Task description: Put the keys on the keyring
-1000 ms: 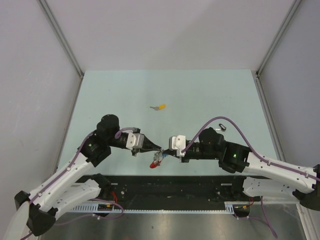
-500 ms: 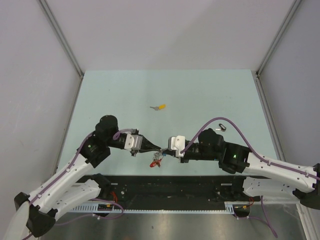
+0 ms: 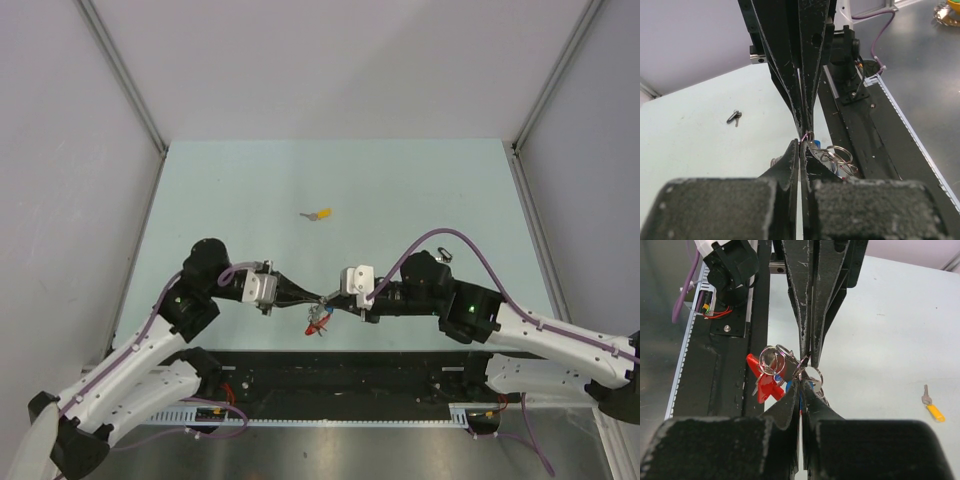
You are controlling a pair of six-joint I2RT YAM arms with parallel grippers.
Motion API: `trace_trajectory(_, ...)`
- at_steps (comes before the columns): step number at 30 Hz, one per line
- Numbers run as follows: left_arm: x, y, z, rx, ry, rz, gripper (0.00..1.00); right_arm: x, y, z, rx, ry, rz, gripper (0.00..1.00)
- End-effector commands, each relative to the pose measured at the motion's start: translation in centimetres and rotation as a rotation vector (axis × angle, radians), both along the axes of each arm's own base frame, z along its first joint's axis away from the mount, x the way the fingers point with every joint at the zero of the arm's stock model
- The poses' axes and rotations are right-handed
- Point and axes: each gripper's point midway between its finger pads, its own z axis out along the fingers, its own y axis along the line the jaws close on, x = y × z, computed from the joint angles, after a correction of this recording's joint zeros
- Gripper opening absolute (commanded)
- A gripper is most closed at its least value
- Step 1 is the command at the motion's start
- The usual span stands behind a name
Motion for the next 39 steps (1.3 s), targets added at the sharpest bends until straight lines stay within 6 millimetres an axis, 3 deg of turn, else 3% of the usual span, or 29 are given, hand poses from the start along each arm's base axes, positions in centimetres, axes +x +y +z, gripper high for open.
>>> trace_trajectory(1,-0.1,0.2,3.1,-0.138,-0.073,0.022,0.00,0.2,0.2,2.0,0.036,-0.002,0.007,0.00)
trace_trajectory(2,0.3,0.4,4.0,-0.175,-0.083,0.061,0.00,0.1,0.1,1.8,0.031,0.002,0.009,0.00)
trace_trajectory(15,2.5,1.7,5.0,-0.380,0.035,0.284,0.00,0.7,-0.2,1.6,0.021,0.017,-0.004,0.00)
trace_trajectory(20,2.7,1.8,3.7,-0.378,0.129,0.310,0.00,1.6,-0.4,2.4,0.040,0.005,-0.052,0.00)
trace_trajectory(26,2.6,2.5,2.4,-0.338,0.168,0.353,0.21,2.6,-0.3,2.6,0.001,0.005,-0.099,0.00)
trace_trajectory(39,2.5,2.4,-0.2,-0.044,0.109,0.331,0.44,3.6,0.4,1.3,-0.124,0.059,-0.145,0.00)
